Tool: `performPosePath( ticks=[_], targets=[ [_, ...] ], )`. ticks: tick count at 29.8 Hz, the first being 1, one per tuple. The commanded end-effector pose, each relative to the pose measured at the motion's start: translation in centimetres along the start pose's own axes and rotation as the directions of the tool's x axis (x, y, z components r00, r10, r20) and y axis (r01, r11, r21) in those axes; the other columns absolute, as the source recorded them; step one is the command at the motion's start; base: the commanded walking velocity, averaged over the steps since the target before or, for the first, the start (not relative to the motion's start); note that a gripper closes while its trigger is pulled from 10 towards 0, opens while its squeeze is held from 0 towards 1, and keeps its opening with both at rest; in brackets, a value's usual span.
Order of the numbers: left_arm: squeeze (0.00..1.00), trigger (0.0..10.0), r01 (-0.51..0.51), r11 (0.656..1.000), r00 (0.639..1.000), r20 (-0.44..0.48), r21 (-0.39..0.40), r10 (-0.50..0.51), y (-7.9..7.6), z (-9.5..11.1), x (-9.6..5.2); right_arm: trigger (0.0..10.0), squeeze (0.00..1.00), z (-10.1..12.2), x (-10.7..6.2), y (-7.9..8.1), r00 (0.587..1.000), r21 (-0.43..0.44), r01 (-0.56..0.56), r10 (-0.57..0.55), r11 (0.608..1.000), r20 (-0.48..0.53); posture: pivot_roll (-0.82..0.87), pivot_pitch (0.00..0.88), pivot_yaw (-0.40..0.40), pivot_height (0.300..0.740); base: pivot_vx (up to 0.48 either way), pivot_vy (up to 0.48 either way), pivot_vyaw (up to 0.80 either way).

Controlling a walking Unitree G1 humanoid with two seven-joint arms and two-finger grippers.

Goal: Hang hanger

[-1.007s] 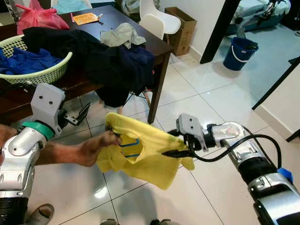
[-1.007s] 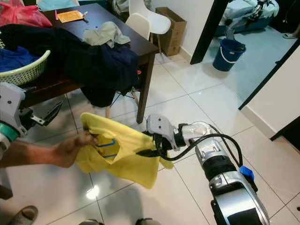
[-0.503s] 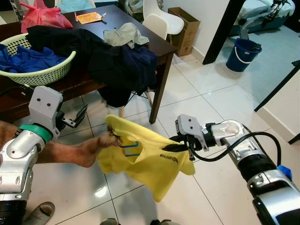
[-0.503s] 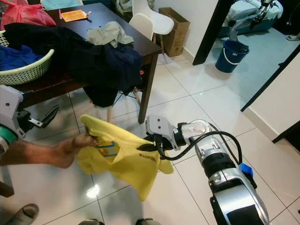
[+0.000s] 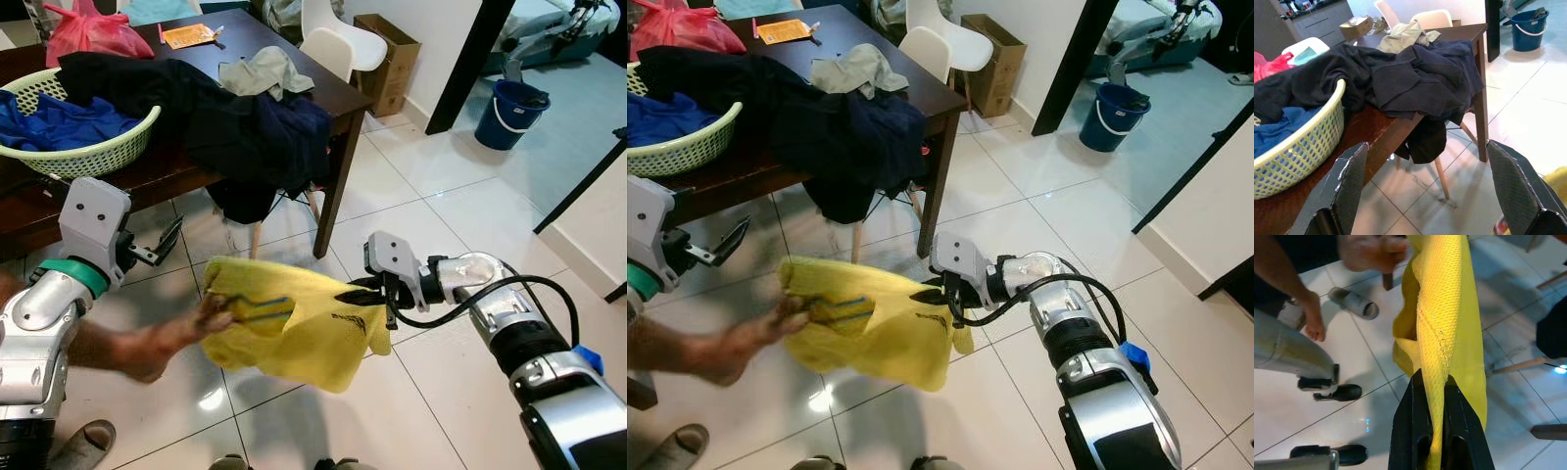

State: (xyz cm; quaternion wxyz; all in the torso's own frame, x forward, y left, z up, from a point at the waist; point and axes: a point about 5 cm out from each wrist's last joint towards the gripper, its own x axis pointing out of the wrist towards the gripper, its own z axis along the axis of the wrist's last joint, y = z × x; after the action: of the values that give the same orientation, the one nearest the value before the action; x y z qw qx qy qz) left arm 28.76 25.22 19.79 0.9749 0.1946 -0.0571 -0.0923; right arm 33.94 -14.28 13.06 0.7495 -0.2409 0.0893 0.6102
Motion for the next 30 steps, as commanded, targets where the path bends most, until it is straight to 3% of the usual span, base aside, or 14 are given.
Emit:
performPosePath(
  ticks=[1,8,11,12,13,14,16,17,18,20,22,24,28,30],
  targets=[
    [0.0,10.0,-0.005,1.0,1.0,-0.012,0.001,0.005,0.2,-0.1,-0.3,0.0,0.0,0.5,-0.4,-0.5,1.0,-0.018,0.026,-0.025,1.0,0.018,0.16,0.005,-0.019,0.74,0.0,0.0,0.0],
    [0.0,10.0,-0.013,1.0,1.0,-0.013,-0.001,0.013,0.4,0.0,-0.3,0.0,0.0,0.5,-0.4,-0.6,0.999,-0.016,0.031,-0.031,0.999,0.023,0.16,0.005,-0.019,0.74,0.0,0.0,0.0],
    [0.0,10.0,-0.045,0.998,0.999,-0.008,-0.042,0.045,0.6,0.1,-0.1,0.0,0.0,0.5,-0.7,-0.9,0.994,0.022,0.093,-0.094,0.995,0.06,0.14,0.011,-0.008,0.74,0.0,0.0,0.0],
    [0.0,10.0,-0.072,0.994,0.997,0.006,-0.085,0.073,0.7,0.5,0.3,4.8,0.0,0.7,-1.1,-1.5,0.972,0.095,0.187,-0.198,0.978,0.126,0.14,0.014,-0.008,0.74,0.0,0.0,0.0],
    [0.0,10.0,-0.072,0.994,0.997,0.006,-0.085,0.073,0.7,0.5,0.3,4.8,0.0,0.7,-1.1,-1.5,0.972,0.095,0.187,-0.198,0.978,0.126,0.14,0.014,-0.008,0.74,0.0,0.0,0.0],
    [0.0,10.0,-0.092,0.989,0.995,0.021,-0.117,0.095,0.8,1.0,0.7,10.0,0.0,0.8,-1.5,-2.0,0.931,0.193,0.275,-0.311,0.942,0.193,0.14,0.009,-0.005,0.74,0.0,0.0,0.0],
    [0.0,10.0,-0.092,0.989,0.995,0.021,-0.117,0.095,0.8,1.0,0.7,10.0,0.0,0.8,-1.5,-2.0,0.931,0.193,0.275,-0.311,0.942,0.193,0.14,0.009,-0.005,0.74,0.0,0.0,0.0],
    [0.0,10.0,-0.073,0.988,0.996,0.048,-0.135,0.08,0.8,1.9,0.8,10.0,0.0,0.9,-2.0,-2.4,0.864,0.324,0.335,-0.425,0.885,0.269,0.13,0.019,-0.002,0.74,0.0,0.0,0.0],
    [0.0,10.0,-0.073,0.988,0.996,0.048,-0.135,0.08,0.8,1.9,0.8,10.0,0.0,0.9,-2.0,-2.4,0.864,0.324,0.335,-0.425,0.885,0.269,0.13,0.019,-0.002,0.74,0.0,0.0,0.0],
    [0.0,10.0,0.048,0.998,0.994,0.102,-0.047,-0.043,0.9,4.2,0.2,10.0,0.0,1.4,-2.6,-2.3,0.723,0.518,0.338,-0.569,0.786,0.392,0.14,0.037,0.009,0.74,0.0,0.0,0.0],
    [0.0,10.0,0.048,0.998,0.994,0.102,-0.047,-0.043,0.9,4.2,0.2,10.0,0.0,1.4,-2.6,-2.3,0.723,0.518,0.338,-0.569,0.786,0.392,0.14,0.037,0.009,0.74,0.0,0.0,0.0],
    [0.0,10.0,0.134,0.99,0.984,0.115,0.04,-0.138,1.0,5.7,-0.5,10.0,0.0,2.3,-2.8,-1.7,0.617,0.618,0.268,-0.624,0.739,0.479,0.14,0.043,0.019,0.74,0.0,0.0,0.0],
    [0.0,10.0,0.132,0.989,0.984,0.111,0.066,-0.139,1.3,6.1,-0.4,10.0,0.0,3.6,-2.7,-0.5,0.608,0.599,0.169,-0.561,0.782,0.561,0.13,0.038,0.035,0.74,0.0,0.0,0.0],
    [0.0,10.0,0.08,0.995,0.989,0.122,0.053,-0.085,2.0,6.3,0.7,10.0,0.0,4.8,-2.3,1.3,0.684,0.482,0.099,-0.411,0.871,0.602,0.11,0.042,0.056,0.74,0.0,0.0,0.0]
  ],
)
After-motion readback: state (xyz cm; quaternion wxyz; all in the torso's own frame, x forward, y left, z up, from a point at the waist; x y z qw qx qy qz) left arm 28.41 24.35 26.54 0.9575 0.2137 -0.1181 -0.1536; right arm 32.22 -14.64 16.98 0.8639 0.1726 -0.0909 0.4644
